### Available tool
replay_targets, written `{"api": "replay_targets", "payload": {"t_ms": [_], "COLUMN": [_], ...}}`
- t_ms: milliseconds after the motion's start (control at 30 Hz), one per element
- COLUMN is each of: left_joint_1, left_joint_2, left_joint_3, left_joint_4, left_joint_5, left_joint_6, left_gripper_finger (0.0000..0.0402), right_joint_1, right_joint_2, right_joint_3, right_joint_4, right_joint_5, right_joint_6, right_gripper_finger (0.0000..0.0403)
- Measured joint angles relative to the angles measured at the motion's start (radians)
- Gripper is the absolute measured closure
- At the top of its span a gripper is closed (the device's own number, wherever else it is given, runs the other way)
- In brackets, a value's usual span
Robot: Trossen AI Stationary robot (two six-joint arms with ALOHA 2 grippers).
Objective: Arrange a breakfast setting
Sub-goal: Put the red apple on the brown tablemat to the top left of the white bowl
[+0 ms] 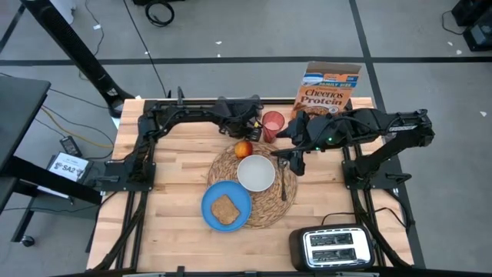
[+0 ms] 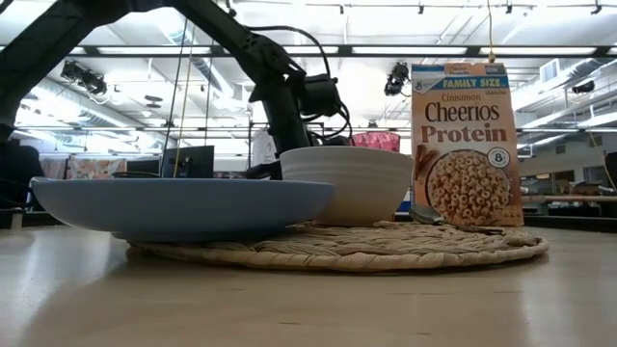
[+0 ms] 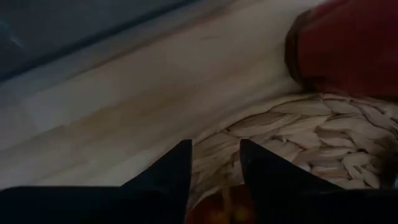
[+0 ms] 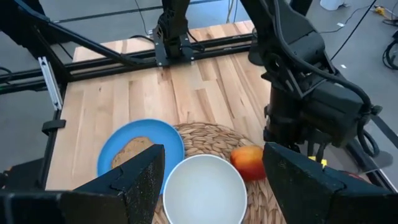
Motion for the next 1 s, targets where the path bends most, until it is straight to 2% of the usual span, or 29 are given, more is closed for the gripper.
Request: {"api": "replay_targets", "payload": {"t_ms": [267, 600, 1000], "left_joint_1": [0.002, -0.005, 0.0], "left_joint_2": [0.0, -0.009, -0.098], "left_joint_3": [0.0, 0.0, 0.015], "left_joint_4": [0.02, -0.027, -0.064], "left_joint_5": [0.0, 0.024, 0.007], "left_joint_6": [0.029, 0.053, 0.081], "left_gripper_finger": [0.0286, 0.0385, 0.0382], "right_joint_1": [-0.008, -0.008, -0.037], "right_joint_2": [0.0, 0.0, 0.0], "right_joint_3": [0.0, 0.0, 0.0], "right_joint_4": [-0.013, -0.014, -0.011], "right_joint_5": [0.0, 0.007, 0.008], "right_joint_6": [-0.002, -0.011, -0.067], "right_gripper_finger": [0.0128, 0.0128, 0.0128]}}
